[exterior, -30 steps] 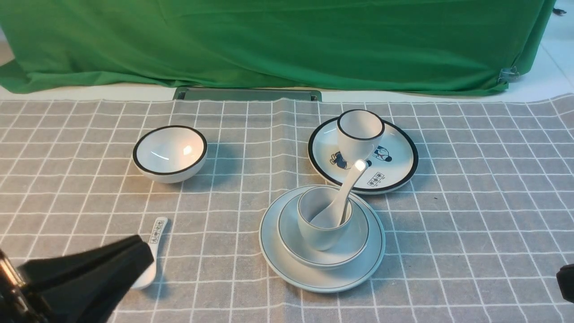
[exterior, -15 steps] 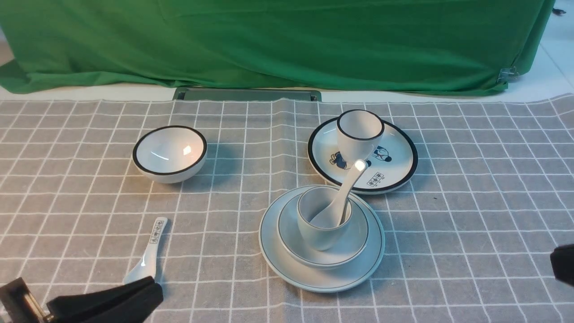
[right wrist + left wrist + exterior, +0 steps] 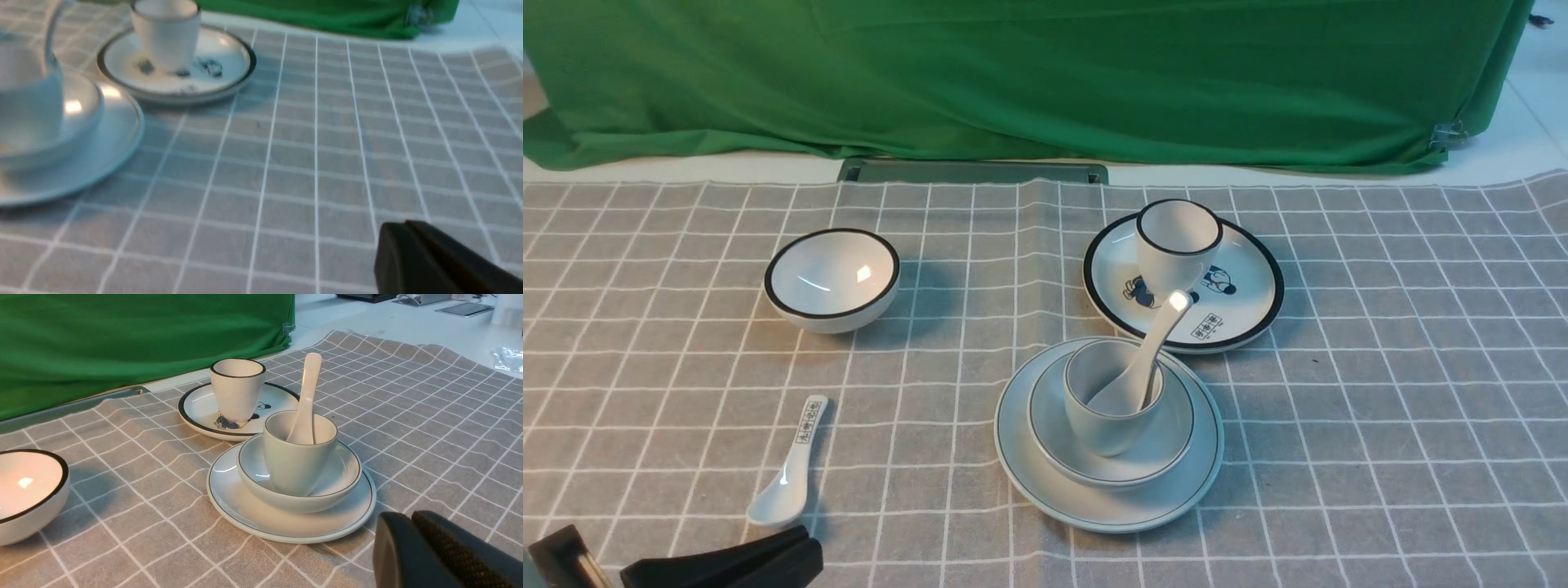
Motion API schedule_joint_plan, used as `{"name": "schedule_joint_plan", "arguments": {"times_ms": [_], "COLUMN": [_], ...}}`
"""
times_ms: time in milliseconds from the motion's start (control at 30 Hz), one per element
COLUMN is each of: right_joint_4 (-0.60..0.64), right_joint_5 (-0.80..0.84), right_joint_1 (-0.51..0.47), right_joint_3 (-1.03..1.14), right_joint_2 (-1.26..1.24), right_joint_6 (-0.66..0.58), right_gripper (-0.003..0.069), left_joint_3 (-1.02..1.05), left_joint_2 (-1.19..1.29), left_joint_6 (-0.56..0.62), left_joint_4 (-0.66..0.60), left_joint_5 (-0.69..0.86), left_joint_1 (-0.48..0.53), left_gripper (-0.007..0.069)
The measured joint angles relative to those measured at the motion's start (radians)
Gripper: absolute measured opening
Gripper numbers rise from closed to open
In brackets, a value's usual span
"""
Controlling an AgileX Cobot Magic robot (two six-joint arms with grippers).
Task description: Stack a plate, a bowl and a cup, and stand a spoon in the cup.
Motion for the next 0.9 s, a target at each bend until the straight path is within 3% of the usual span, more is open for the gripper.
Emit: {"name": "schedule_joint_plan", "arguments": {"times_ms": [900], "right_joint_4": [-0.018], "right_joint_5": [0.035], "right_joint_1": [-0.001], "right_joint_3": [0.029], "right_joint_2": [-0.053], "right_joint_6": [0.03], "right_gripper": [0.0049], "left_joint_3": [0.004], "left_joint_2": [0.0], "left_joint_6": [0.001], "left_joint_4": [0.0], "left_joint_5": [-0.002], "left_joint_1": [0.0], "left_gripper": [0.0011]}}
